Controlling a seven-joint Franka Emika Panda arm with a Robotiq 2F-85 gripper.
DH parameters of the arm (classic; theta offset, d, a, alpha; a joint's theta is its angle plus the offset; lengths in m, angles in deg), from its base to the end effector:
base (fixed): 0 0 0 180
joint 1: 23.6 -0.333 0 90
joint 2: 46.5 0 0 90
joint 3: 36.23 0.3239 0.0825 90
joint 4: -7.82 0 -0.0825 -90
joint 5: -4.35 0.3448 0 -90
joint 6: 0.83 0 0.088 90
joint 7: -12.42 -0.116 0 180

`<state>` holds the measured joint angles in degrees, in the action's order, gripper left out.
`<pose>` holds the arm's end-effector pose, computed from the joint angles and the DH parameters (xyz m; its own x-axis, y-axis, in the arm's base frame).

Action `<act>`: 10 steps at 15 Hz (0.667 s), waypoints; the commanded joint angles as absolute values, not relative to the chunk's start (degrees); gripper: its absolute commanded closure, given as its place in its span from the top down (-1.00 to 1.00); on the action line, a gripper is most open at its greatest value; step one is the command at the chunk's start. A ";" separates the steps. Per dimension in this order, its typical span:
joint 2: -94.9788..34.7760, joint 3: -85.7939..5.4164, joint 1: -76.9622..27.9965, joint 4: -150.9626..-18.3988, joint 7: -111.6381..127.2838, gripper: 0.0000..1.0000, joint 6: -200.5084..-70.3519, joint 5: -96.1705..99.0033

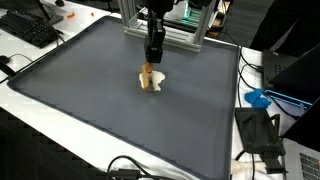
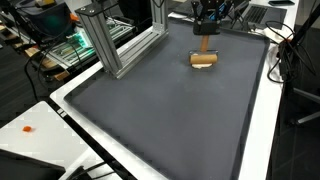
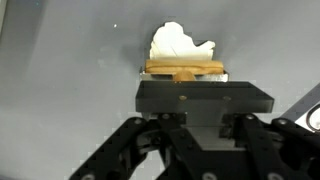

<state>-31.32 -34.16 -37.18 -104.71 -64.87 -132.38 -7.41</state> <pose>0.5638 0.1508 0.3690 0.5757 -0.8017 0.1609 -0.8099 -0.5861 -0.0225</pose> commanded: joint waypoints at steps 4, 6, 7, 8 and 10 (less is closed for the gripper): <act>-31.09 -32.38 -35.60 -107.06 -59.42 -0.57 -130.26 0.59; -30.89 -32.41 -35.77 -107.25 -59.21 -0.57 -130.24 0.52; -30.81 -32.38 -35.85 -107.30 -59.26 -0.57 -130.19 0.43; -30.68 -32.30 -35.96 -107.27 -59.37 -0.57 -130.01 0.37; -30.47 -32.04 -36.16 -106.92 -59.45 -0.57 -129.42 0.42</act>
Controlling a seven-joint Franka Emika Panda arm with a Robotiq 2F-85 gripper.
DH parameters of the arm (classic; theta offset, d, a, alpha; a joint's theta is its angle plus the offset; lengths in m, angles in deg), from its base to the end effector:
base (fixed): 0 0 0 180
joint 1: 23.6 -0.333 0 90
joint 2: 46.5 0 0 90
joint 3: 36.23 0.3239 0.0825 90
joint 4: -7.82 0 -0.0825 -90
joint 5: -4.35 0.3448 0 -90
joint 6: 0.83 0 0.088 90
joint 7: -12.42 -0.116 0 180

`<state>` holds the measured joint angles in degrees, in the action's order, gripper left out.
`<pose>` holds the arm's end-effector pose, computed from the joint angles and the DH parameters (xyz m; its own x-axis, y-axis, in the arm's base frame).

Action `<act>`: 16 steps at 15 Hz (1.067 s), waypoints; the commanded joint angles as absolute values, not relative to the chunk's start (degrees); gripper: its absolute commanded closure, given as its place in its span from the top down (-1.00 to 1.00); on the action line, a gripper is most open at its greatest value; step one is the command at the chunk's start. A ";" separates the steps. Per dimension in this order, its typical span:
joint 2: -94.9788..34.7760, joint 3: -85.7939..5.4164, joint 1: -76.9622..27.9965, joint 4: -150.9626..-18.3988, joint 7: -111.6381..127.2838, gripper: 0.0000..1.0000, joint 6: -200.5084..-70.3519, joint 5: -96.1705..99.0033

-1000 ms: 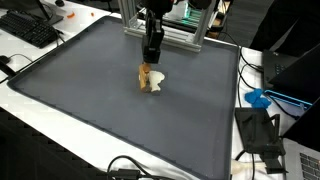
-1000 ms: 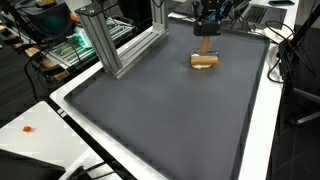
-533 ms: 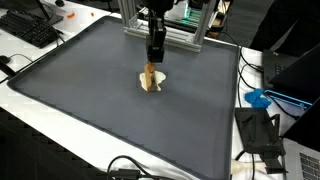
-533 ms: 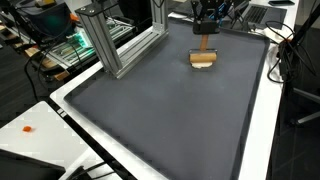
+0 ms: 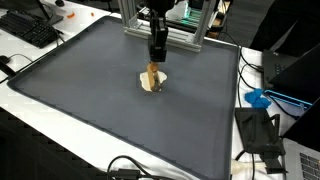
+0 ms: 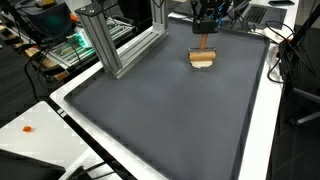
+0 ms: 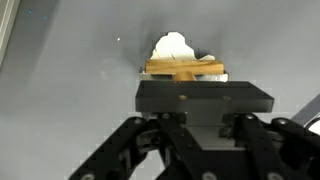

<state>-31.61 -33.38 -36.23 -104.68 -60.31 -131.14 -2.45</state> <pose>0.5612 0.1501 0.3699 0.5971 -0.7969 0.0922 -0.7988 -0.6011 -0.0222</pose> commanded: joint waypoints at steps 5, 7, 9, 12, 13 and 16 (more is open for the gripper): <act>-29.87 -31.15 -36.60 -106.05 -59.38 -0.57 -127.98 0.55; -29.40 -30.61 -36.77 -105.74 -59.35 -0.57 -127.39 0.67; -29.02 -30.07 -36.98 -105.44 -59.33 -0.57 -126.76 0.76; -28.65 -29.52 -37.25 -104.84 -59.31 -0.57 -125.93 0.73; -28.61 -29.26 -37.28 -104.62 -59.05 -0.57 -125.80 1.06; -28.62 -28.71 -37.56 -104.39 -58.17 -0.57 -125.38 2.14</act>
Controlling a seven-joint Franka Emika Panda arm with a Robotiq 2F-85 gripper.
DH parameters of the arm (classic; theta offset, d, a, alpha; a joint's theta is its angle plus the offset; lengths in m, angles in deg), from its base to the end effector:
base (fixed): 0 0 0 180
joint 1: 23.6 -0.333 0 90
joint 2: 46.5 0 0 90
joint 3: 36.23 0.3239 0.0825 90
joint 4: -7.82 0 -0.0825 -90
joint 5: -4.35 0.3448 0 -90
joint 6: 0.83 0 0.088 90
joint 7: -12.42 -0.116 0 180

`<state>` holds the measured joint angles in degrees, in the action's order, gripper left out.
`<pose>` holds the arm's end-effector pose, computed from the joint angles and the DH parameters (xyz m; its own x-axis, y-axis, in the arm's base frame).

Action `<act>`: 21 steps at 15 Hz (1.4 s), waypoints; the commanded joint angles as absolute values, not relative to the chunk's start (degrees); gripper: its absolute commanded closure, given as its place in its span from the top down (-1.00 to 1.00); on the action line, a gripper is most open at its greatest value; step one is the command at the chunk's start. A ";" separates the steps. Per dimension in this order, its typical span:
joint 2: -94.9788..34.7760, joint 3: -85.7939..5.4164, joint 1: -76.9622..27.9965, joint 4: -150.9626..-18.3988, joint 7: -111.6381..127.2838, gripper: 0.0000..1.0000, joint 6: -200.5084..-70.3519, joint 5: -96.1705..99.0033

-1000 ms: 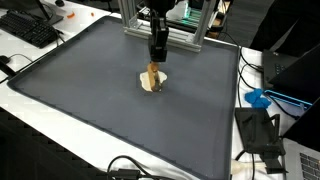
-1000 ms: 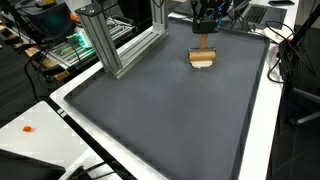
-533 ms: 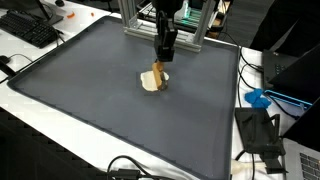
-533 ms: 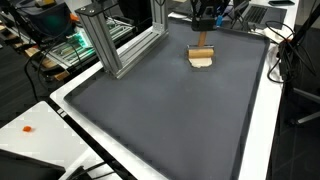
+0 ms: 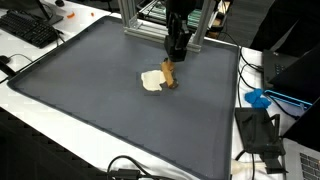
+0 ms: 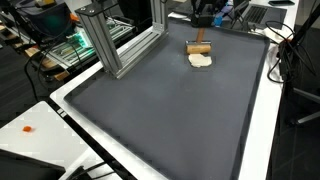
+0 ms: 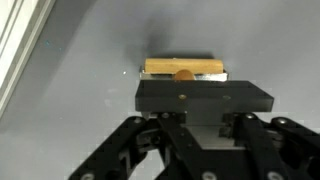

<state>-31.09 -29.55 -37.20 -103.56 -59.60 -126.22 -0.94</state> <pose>0.5432 0.1928 0.3658 0.6582 -0.7521 0.0339 -0.7529 -0.6572 0.0352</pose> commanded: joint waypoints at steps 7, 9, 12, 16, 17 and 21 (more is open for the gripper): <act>-28.89 -30.99 -38.60 -104.83 -62.33 -0.57 -128.41 -6.04; -28.69 -31.25 -38.62 -105.00 -63.77 -0.57 -128.93 -7.28; -28.22 -31.59 -38.76 -105.10 -66.56 -0.57 -129.34 -8.86; -27.99 -32.28 -38.84 -105.09 -70.82 -0.57 -130.34 -11.22; -27.98 -32.49 -38.82 -105.11 -71.76 -0.57 -130.54 -11.91; -27.90 -33.13 -38.57 -105.40 -74.30 -0.57 -131.18 -13.46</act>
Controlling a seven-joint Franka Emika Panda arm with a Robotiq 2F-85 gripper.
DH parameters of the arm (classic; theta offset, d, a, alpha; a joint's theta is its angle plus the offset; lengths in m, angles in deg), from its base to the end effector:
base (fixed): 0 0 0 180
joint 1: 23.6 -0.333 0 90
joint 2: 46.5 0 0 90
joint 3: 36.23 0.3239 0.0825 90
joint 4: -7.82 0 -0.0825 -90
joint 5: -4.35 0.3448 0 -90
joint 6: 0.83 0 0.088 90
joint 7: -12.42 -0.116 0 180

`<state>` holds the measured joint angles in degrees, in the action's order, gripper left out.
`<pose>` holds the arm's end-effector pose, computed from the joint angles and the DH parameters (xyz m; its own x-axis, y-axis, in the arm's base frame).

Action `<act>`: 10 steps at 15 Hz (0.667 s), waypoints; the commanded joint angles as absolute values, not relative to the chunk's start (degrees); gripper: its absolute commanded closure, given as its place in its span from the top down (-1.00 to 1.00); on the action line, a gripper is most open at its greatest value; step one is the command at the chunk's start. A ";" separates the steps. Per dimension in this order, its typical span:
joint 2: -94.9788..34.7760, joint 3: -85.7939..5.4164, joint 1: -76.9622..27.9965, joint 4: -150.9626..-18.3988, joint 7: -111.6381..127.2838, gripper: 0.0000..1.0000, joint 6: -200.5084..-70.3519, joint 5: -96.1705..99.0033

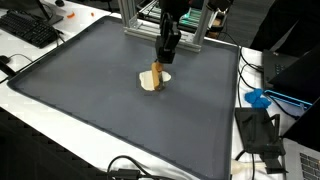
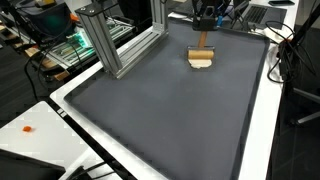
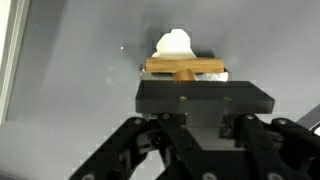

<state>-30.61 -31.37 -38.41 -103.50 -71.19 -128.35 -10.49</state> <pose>0.5521 0.1841 0.3649 0.5647 -0.8055 0.1798 -0.8213 -0.5699 0.0264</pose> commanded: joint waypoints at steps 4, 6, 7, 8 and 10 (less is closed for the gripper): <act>-27.90 -33.68 -38.18 -105.79 -75.49 -0.57 -132.13 -13.42; -27.97 -34.10 -38.04 -106.04 -76.26 -0.57 -132.57 -13.59; -28.02 -34.40 -38.01 -106.26 -77.04 -0.57 -132.97 -13.91; -28.07 -34.71 -38.05 -106.40 -77.62 -0.57 -133.13 -14.39; -28.07 -35.16 -38.07 -106.51 -78.65 -0.57 -133.32 -15.36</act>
